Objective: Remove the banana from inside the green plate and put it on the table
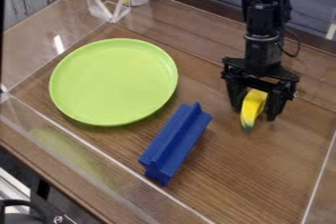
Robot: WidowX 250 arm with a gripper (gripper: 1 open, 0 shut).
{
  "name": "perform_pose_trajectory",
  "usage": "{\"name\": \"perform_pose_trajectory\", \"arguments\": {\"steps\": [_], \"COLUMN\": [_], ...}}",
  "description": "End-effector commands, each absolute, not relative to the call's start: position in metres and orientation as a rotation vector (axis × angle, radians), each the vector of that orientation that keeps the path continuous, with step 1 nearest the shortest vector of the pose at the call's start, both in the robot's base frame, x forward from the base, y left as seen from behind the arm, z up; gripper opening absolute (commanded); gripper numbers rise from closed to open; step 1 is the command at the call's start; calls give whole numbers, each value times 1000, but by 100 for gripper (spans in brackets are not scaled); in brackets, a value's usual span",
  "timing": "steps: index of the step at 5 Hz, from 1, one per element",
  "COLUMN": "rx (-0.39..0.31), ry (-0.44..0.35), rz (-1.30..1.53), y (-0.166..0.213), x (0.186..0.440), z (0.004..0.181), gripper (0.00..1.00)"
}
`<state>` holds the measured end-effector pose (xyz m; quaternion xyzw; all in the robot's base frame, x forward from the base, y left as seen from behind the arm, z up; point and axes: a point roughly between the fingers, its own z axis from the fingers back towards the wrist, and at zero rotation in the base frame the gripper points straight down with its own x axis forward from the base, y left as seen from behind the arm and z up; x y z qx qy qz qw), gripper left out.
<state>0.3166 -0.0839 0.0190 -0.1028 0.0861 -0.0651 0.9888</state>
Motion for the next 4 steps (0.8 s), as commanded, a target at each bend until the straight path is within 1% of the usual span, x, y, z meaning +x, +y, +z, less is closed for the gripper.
{"name": "perform_pose_trajectory", "arguments": {"steps": [1,3,4], "rx": [-201,-192,-194], "ry": [156,93,28], "rz": [-137,-132,-123], "y": [-82,-72,-57], "x": [313,310,307], "z": [32,65,101], "gripper": [100,100,100]}}
